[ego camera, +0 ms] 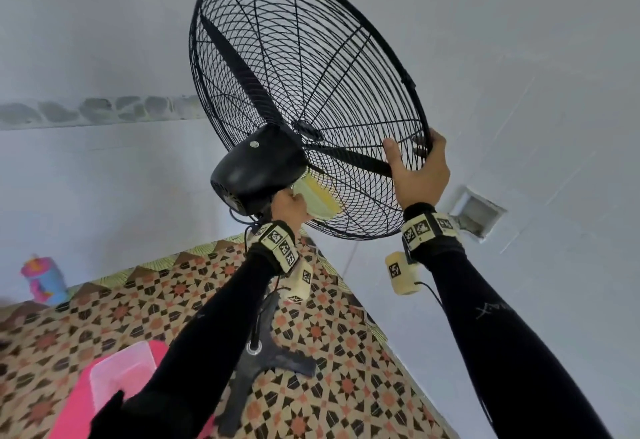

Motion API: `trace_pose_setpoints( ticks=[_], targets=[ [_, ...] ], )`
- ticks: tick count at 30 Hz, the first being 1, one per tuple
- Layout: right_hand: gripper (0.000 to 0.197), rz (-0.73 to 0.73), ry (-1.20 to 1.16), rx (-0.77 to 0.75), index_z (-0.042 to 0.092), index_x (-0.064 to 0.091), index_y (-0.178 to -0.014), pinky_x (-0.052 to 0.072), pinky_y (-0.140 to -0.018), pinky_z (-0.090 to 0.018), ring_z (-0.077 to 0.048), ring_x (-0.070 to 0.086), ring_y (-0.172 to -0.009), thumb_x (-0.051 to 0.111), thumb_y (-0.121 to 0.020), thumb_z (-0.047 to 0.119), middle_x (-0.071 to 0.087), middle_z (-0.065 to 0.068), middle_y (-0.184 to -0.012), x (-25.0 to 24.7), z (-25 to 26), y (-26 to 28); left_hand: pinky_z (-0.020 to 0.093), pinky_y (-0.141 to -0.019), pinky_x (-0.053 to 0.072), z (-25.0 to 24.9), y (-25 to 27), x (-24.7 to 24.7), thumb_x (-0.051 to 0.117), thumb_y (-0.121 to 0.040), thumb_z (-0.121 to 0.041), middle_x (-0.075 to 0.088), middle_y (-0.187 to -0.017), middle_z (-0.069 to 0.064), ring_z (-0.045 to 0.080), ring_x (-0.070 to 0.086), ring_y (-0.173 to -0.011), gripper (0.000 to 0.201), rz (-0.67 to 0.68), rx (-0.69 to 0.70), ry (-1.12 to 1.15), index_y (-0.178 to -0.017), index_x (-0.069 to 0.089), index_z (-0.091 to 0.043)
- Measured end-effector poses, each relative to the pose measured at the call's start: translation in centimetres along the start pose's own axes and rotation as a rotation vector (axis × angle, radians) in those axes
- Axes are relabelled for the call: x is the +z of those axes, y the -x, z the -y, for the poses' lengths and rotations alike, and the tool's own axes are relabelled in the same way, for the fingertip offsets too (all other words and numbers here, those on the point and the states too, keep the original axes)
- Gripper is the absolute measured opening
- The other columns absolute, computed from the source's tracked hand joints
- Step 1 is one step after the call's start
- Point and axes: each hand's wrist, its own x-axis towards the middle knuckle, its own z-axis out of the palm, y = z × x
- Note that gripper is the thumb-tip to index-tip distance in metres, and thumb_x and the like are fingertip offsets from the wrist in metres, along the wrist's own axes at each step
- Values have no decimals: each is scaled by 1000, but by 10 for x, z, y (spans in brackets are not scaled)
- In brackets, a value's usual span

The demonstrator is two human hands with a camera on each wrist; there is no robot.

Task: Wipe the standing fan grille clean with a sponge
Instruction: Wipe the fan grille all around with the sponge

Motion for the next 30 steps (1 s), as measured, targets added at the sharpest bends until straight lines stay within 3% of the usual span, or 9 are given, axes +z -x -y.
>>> trace_pose_setpoints(
  ticks=[6,10,12,15,19,24,30],
  targets=[
    [77,-29,2,5,27,53,-134,51,-99,-26,-3,61,-112,72,-76,73,66,12,-123,1,-5,4,51,-76,65,2,-1,0,54,-105,-9,67,-123,17,33,68,-108,29,-44,119,30,-131,63,0],
    [79,-24,-10,-4,25,53,-134,51,-100,-28,-3,61,-112,72,-76,74,65,11,-123,1,-1,8,52,-84,64,11,-8,-1,57,-98,-15,71,-113,16,35,70,-102,30,-115,74,-63,-119,69,1],
    [81,4,-28,-1,25,51,-137,51,-102,-31,-3,60,-116,73,-75,73,64,11,-127,-2,-2,10,53,-90,61,12,-8,0,57,-97,-11,72,-114,20,37,70,-105,28,-114,60,-83,-117,70,3],
    [86,43,-10,-4,27,48,-140,51,-103,-32,-3,58,-117,75,-73,73,61,12,-131,-8,-5,14,53,-82,64,-1,1,-2,55,-101,-7,69,-119,18,35,70,-106,27,-64,100,-27,-124,66,3],
    [91,17,-6,-48,20,50,-142,51,-102,-34,-5,58,-116,77,-72,72,62,7,-130,-7,-6,20,35,-66,66,0,5,-12,53,-105,-7,66,-119,14,30,70,-101,28,-39,127,37,-130,63,-1],
    [96,11,-4,-54,17,49,-145,50,-103,-39,-11,58,-121,75,-72,74,61,4,-132,-7,-2,29,54,-84,63,5,11,-7,56,-101,-8,70,-119,20,40,72,-105,28,-73,20,-57,-125,67,3],
    [96,-4,8,-50,18,48,-146,50,-104,-39,-10,57,-121,74,-73,74,61,4,-132,-7,-2,31,46,-75,66,-7,15,-16,53,-103,-4,66,-119,16,31,70,-103,24,-5,61,141,-125,63,-1]
  ],
)
